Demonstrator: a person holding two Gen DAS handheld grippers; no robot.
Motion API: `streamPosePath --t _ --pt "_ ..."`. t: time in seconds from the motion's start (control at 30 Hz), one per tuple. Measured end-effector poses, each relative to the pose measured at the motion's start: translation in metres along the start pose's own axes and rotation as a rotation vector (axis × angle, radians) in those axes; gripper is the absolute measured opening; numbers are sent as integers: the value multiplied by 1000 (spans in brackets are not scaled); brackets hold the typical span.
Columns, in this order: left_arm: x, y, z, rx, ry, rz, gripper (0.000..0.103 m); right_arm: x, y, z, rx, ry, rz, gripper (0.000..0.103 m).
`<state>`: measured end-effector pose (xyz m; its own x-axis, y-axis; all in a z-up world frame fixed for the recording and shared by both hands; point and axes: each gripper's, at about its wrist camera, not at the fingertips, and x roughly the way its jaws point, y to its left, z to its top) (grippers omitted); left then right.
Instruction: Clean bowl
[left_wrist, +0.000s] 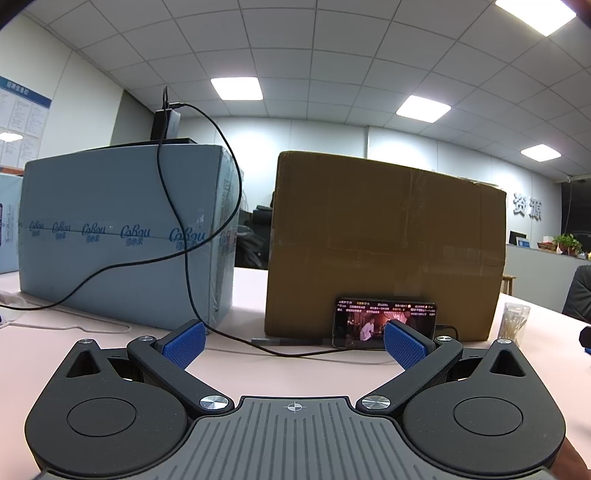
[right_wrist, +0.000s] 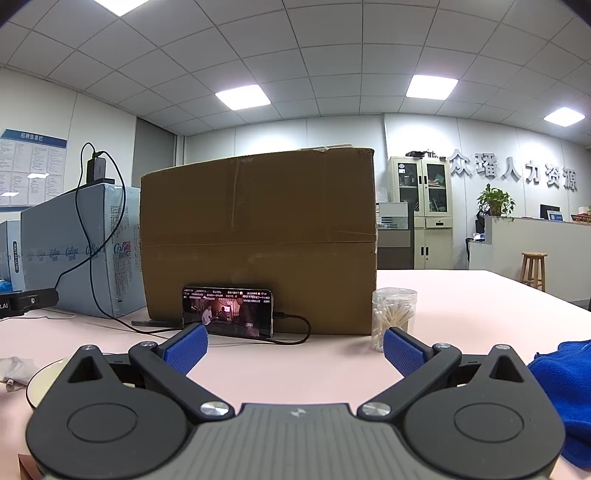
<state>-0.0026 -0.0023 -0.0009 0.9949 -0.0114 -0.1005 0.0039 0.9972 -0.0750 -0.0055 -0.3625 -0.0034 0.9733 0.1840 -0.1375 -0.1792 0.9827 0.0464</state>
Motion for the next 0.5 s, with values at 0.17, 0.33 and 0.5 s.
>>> streamPosePath --t 0.17,0.33,0.5 --pt "0 -1 0 0 1 0 103 0 0 -1 -3 3 0 103" --pt "0 0 0 -1 1 -4 103 0 -1 -1 -4 4 2 103" --pt "-1 -1 1 0 1 -8 103 0 -1 -1 -3 3 2 103"
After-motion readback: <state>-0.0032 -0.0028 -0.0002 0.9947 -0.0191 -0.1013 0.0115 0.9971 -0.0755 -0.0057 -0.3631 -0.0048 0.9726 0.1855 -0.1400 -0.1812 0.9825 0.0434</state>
